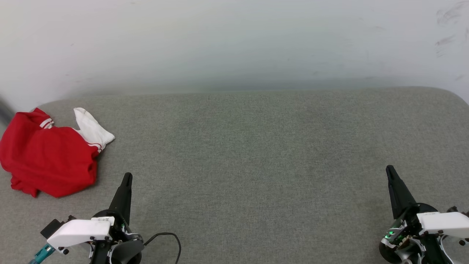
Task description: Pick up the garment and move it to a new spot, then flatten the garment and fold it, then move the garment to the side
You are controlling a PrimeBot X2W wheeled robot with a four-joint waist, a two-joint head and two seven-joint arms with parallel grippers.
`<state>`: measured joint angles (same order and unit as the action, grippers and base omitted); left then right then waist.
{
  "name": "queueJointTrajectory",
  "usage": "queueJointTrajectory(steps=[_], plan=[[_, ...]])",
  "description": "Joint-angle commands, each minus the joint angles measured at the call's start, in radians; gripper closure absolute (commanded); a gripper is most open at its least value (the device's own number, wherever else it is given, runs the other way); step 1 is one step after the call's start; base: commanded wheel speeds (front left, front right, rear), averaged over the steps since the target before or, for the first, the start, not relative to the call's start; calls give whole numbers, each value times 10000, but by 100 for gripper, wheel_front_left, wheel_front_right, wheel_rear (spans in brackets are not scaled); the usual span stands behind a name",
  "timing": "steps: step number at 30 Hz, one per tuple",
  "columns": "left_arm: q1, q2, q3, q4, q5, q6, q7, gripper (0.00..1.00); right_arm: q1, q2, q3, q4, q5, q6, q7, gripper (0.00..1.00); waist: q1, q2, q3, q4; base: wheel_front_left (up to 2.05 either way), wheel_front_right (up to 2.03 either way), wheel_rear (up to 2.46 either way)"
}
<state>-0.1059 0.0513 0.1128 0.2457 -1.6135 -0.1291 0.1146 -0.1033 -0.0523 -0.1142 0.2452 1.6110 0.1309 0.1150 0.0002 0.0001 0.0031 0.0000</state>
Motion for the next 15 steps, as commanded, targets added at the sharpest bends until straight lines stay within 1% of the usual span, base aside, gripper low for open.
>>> queueJointTrajectory(steps=[1,15], plan=[[-74,-13,34,7,26,-29,27,100,-105,40,3,6,40,-3,6,100,-2,-1,0,0,0,0,0],[-74,-13,30,7,23,-29,24,100,-105,40,3,6,40,-3,6,100,-2,-1,0,0,0,0,0]])
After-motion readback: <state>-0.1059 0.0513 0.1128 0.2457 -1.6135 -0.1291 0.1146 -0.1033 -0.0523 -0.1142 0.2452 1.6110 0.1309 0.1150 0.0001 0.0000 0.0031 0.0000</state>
